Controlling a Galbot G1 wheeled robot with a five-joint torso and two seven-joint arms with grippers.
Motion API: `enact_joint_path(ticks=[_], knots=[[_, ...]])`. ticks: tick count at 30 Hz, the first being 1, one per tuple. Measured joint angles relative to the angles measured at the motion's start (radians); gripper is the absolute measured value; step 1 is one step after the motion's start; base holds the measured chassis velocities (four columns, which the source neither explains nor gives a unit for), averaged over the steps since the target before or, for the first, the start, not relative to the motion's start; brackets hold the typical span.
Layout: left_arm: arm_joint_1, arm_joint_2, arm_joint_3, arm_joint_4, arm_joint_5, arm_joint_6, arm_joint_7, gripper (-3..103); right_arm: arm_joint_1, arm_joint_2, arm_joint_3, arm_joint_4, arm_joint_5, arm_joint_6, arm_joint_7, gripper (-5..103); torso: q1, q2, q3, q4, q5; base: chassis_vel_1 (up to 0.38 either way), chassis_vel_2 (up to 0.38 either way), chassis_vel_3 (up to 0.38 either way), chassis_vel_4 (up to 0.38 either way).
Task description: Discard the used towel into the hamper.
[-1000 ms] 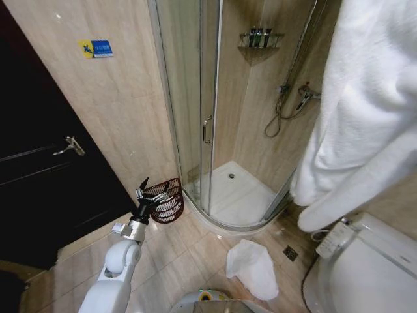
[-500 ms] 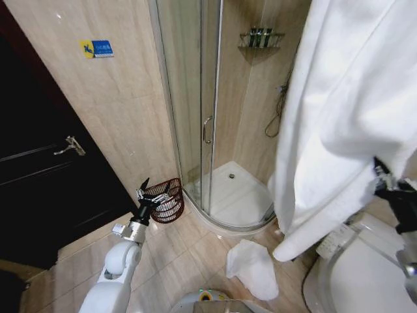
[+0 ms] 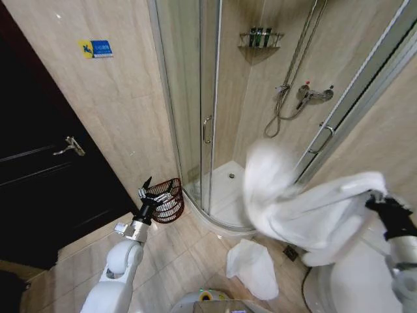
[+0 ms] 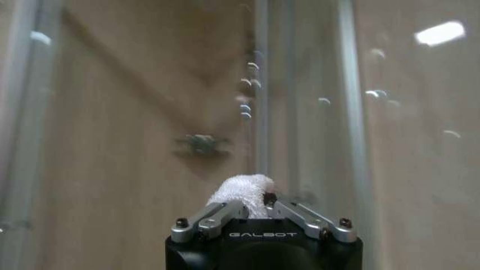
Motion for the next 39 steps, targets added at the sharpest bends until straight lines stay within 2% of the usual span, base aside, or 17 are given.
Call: enact_joint_path(ticks=[1, 2, 3, 5, 7, 13, 18, 21, 26, 29, 35, 39], knots=[[0.0, 0.0, 0.0, 0.0, 0.0, 0.0, 0.0, 100, 0.0, 0.0, 0.0, 0.0, 0.0, 0.0, 0.0, 4, 0.0, 0.0, 0.0, 0.0, 0.0, 0.0, 0.0, 0.0, 0.0], [-0.002, -0.002, 0.001, 0.0, 0.001, 0.001, 0.0, 100, -0.004, -0.034, 0.005, 0.023, 0.018, 0.004, 0.005, 4, 0.0, 0.0, 0.0, 0.0003, -0.0023, 0.0, 0.0, 0.0, 0.0], [-0.003, -0.004, 0.002, -0.001, 0.002, 0.001, 0.0, 100, -0.009, -0.061, 0.006, 0.032, 0.028, 0.006, 0.01, 4, 0.0, 0.0, 0.0, 0.0002, -0.003, 0.0, 0.0, 0.0, 0.0], [-0.002, -0.005, 0.002, -0.003, 0.002, 0.001, 0.0, 100, -0.014, -0.093, 0.004, 0.032, 0.032, 0.006, 0.03, 4, 0.0, 0.0, 0.0, 0.0003, 0.0, 0.0, 0.0, 0.0, 0.0], [0.002, -0.005, 0.002, -0.005, 0.002, 0.001, 0.0, 100, -0.018, -0.102, 0.004, 0.032, 0.036, 0.006, 0.044, 4, 0.0, 0.0, 0.0, 0.0001, 0.0008, 0.0, 0.0, 0.0, 0.0], [0.021, -0.004, -0.004, -0.005, -0.002, -0.014, 0.0, 100, -0.033, -0.124, 0.04, 0.083, 0.093, 0.0, 0.104, 4, 0.0, 0.0, 0.0, 0.0, -0.0004, 0.0, 0.0, 0.0, 0.0], [0.03, -0.012, -0.008, -0.015, -0.011, -0.012, -0.023, 100, -0.056, -0.112, 0.053, 0.106, 0.12, -0.04, 0.164, 4, 0.0, 0.0, 0.0, 0.0002, -0.001, 0.0, 0.0, 0.0, 0.0], [0.032, -0.048, -0.011, -0.039, -0.022, 0.002, -0.064, 100, -0.076, -0.058, 0.038, 0.106, 0.172, -0.125, 0.206, 4, 0.0, 0.0, 0.0, -0.0001, -0.0001, 0.0, 0.0, 0.0, 0.0], [0.04, -0.081, -0.011, -0.072, -0.029, 0.019, -0.086, 100, -0.08, 0.002, 0.002, 0.106, 0.15, -0.165, 0.164, 4, 0.0, 0.0, 0.0, 0.0001, -0.0001, 0.0, 0.0, 0.0, 0.0], [0.055, -0.086, -0.009, -0.097, -0.03, 0.035, -0.089, 100, -0.093, 0.033, -0.006, 0.106, 0.089, -0.171, 0.082, 4, 0.0, 0.0, 0.0, 0.0001, -0.0006, 0.0, 0.0, 0.0, 0.0], [0.061, -0.081, -0.016, -0.109, -0.021, 0.05, -0.089, 100, -0.08, 0.015, -0.008, 0.105, 0.094, -0.186, 0.069, 4, 0.0, 0.0, 0.0, 0.0, -0.0006, 0.0, 0.0, 0.0, 0.0], [0.062, -0.075, -0.024, -0.111, -0.023, 0.05, -0.088, 100, -0.076, -0.011, -0.017, 0.105, 0.156, -0.194, 0.05, 4, 0.0, 0.0, 0.0, 0.0001, -0.0004, 0.0, 0.0, 0.0, 0.0]])
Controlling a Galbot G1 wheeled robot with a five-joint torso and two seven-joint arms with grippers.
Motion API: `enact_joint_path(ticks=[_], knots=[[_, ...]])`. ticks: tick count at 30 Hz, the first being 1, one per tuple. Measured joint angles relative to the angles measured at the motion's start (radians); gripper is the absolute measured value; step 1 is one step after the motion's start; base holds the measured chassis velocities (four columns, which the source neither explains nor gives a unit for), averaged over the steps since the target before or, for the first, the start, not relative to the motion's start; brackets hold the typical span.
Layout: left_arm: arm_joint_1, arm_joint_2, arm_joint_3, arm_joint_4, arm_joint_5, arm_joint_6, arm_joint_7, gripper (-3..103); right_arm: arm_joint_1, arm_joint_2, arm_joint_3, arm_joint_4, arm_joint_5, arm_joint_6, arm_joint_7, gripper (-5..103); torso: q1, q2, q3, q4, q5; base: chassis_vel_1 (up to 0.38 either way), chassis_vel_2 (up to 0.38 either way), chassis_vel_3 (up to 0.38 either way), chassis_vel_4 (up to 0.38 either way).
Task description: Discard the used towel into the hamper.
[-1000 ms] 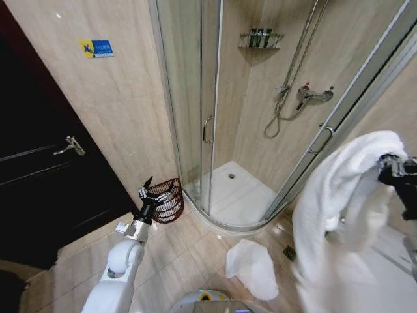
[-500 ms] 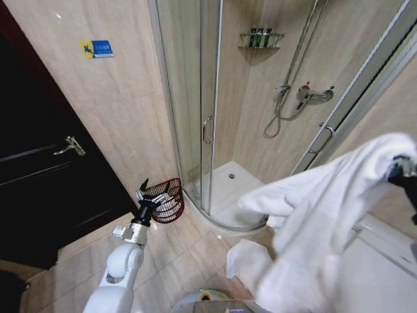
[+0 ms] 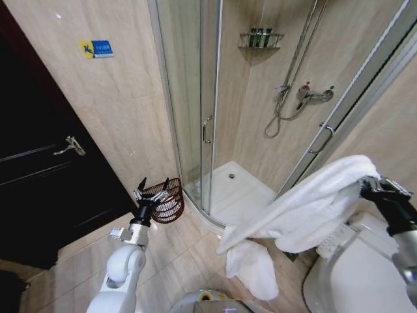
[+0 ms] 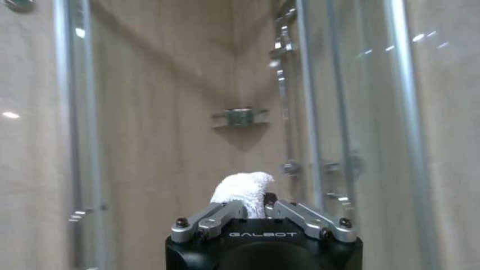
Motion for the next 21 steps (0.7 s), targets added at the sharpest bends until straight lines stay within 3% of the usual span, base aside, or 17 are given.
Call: enact_joint_path(ticks=[6, 9, 14, 21], knots=[[-0.003, 0.006, -0.003, 0.005, -0.002, 0.0, 0.004, 100, -0.012, -0.04, 0.003, 0.0, 0.08, -0.019, -0.029, 4, 0.0, 0.0, 0.0, -0.0001, 0.0002, 0.0, 0.0, 0.0, 0.0], [-0.011, 0.008, -0.003, 0.014, -0.001, -0.001, 0.005, 100, -0.033, -0.096, 0.019, -0.001, 0.128, -0.03, -0.1, 4, 0.0, 0.0, 0.0, -0.0001, -0.0001, 0.04, 0.053, 0.044, 0.056], [-0.015, 0.011, -0.004, 0.024, 0.0, -0.006, 0.007, 100, -0.038, -0.138, 0.014, -0.001, 0.128, -0.03, -0.117, 4, 0.0, 0.0, 0.0, 0.0, -0.0001, 0.069, 0.072, 0.059, 0.075], [-0.008, 0.013, -0.005, 0.037, 0.005, -0.028, 0.007, 100, -0.042, -0.129, 0.018, -0.001, 0.12, -0.022, -0.104, 4, -0.001, -0.004, -0.002, 0.0007, -0.0001, 0.072, 0.088, 0.068, 0.075]])
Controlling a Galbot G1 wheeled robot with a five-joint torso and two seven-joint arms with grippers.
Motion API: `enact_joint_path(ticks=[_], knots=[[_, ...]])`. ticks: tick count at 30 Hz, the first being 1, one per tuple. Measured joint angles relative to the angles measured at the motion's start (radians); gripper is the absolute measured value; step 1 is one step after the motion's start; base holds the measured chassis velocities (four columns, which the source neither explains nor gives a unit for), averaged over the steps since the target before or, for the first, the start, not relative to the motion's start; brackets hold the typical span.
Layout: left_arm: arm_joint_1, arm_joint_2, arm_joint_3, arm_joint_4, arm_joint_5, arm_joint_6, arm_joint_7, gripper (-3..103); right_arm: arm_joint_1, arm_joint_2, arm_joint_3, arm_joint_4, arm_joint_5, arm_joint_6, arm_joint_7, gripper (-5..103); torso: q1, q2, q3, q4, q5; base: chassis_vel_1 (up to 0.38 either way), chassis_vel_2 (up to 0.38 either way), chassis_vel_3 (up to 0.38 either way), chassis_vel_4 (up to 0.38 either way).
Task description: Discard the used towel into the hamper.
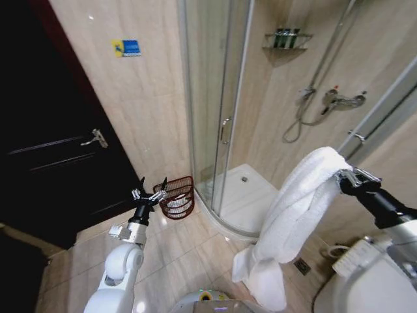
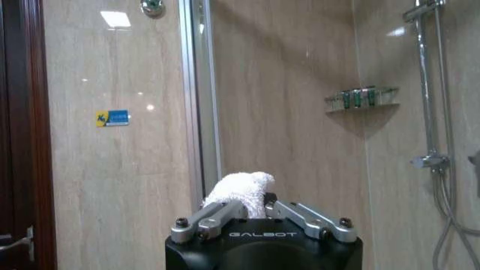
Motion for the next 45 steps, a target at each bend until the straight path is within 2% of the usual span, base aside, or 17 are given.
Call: enact_joint_path(ticks=[6, 14, 18, 27, 45], knots=[[-0.003, 0.001, 0.004, 0.005, 0.001, -0.001, 0.0, 100, -0.014, 0.008, -0.002, 0.0, 0.0, 0.007, -0.001, 4, -0.014, -0.035, -0.019, -0.0008, 0.0002, 0.008, 0.011, 0.004, 0.003], [-0.009, 0.0, 0.006, 0.002, 0.001, 0.003, 0.002, 100, 0.01, -0.027, -0.025, -0.001, -0.003, -0.004, 0.019, 4, -0.043, -0.096, -0.051, -0.0006, 0.0, 0.0, 0.0, 0.0, 0.0], [-0.009, -0.003, 0.008, -0.001, 0.001, 0.01, 0.012, 100, 0.009, -0.03, -0.028, -0.001, -0.026, -0.004, 0.009, 4, -0.046, -0.1, -0.053, -0.0007, 0.0001, 0.0, 0.0, 0.0, 0.0], [-0.011, -0.006, 0.021, 0.004, 0.023, -0.013, 0.012, 100, 0.005, -0.021, -0.028, -0.001, -0.076, 0.024, -0.001, 4, -0.045, -0.099, -0.053, -0.0006, 0.0, 0.0, 0.0, 0.0, 0.0], [-0.004, -0.012, 0.025, -0.01, 0.04, -0.006, 0.015, 100, 0.003, -0.012, -0.022, -0.001, -0.089, 0.045, -0.008, 4, -0.042, -0.094, -0.05, -0.0006, 0.0001, 0.063, 0.054, -0.054, -0.066]])
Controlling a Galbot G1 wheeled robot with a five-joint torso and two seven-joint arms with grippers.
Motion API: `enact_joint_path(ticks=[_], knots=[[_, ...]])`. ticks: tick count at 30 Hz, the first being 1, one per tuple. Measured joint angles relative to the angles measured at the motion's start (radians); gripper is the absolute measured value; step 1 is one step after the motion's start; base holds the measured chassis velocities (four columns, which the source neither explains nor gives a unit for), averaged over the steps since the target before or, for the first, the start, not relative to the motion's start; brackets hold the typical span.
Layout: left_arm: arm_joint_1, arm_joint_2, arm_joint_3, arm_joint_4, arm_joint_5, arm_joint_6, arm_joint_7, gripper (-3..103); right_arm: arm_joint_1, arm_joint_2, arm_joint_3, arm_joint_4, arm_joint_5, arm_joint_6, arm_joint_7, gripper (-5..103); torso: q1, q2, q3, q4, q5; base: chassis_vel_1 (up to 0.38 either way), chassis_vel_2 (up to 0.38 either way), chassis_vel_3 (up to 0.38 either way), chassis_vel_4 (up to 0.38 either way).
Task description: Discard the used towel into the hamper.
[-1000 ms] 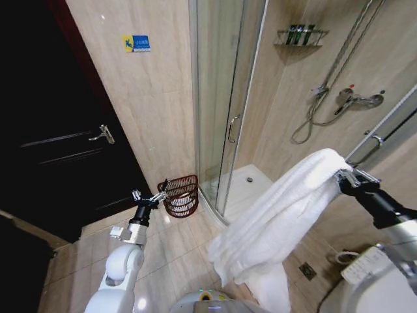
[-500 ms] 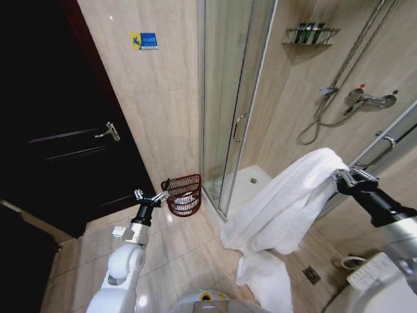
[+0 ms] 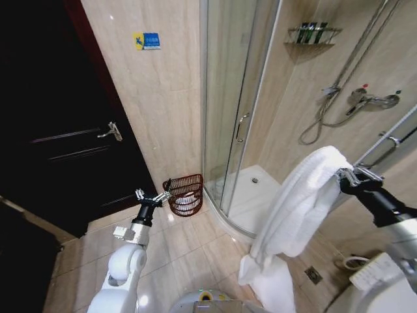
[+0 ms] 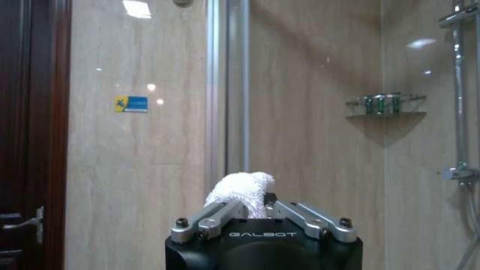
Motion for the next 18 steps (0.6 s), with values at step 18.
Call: enact_joint_path(ticks=[18], knots=[[-0.001, 0.002, -0.001, -0.01, -0.001, 0.022, 0.02, 100, 0.006, 0.011, -0.007, 0.0, 0.008, 0.003, -0.003, 4, 0.001, 0.002, 0.001, 0.0, -0.0008, 0.178, 0.19, -0.183, -0.18]])
